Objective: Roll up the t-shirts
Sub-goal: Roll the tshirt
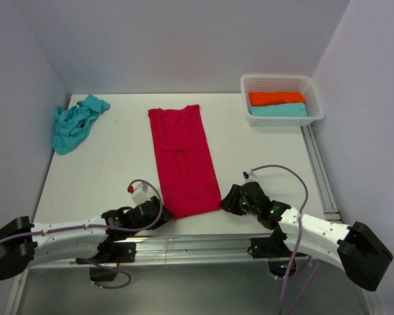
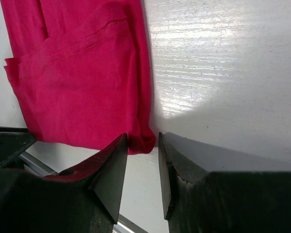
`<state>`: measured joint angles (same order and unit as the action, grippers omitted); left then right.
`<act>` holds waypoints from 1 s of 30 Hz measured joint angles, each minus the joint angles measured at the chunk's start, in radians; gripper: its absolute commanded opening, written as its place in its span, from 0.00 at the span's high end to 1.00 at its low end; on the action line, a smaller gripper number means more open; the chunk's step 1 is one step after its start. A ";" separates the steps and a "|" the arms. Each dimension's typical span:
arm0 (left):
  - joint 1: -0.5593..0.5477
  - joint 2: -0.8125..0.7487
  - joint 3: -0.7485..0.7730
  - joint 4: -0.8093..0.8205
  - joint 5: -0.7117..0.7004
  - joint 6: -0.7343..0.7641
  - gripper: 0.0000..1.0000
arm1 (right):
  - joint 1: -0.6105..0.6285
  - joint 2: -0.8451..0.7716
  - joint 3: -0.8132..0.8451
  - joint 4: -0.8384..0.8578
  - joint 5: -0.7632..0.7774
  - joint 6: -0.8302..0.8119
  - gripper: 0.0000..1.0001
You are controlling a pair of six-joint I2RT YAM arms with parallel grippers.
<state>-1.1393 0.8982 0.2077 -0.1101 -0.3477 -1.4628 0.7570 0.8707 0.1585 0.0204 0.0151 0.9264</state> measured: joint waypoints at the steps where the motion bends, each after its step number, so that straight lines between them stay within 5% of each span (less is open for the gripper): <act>1: -0.004 0.016 0.006 -0.003 -0.001 0.000 0.59 | 0.000 0.008 0.001 0.002 0.000 0.001 0.63; 4: -0.013 0.048 0.013 -0.002 -0.007 -0.009 0.71 | 0.003 0.036 0.006 0.017 -0.001 0.002 0.68; 10: -0.018 0.058 0.015 -0.015 -0.013 -0.027 1.00 | 0.010 0.056 0.010 0.011 0.000 -0.002 0.95; 30: -0.034 0.137 0.170 -0.267 0.017 -0.073 1.00 | 0.016 0.134 0.264 -0.344 -0.025 -0.055 1.00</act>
<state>-1.1732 1.0351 0.3775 -0.3767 -0.3309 -1.5360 0.7731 1.0050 0.4229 -0.3241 -0.0097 0.8711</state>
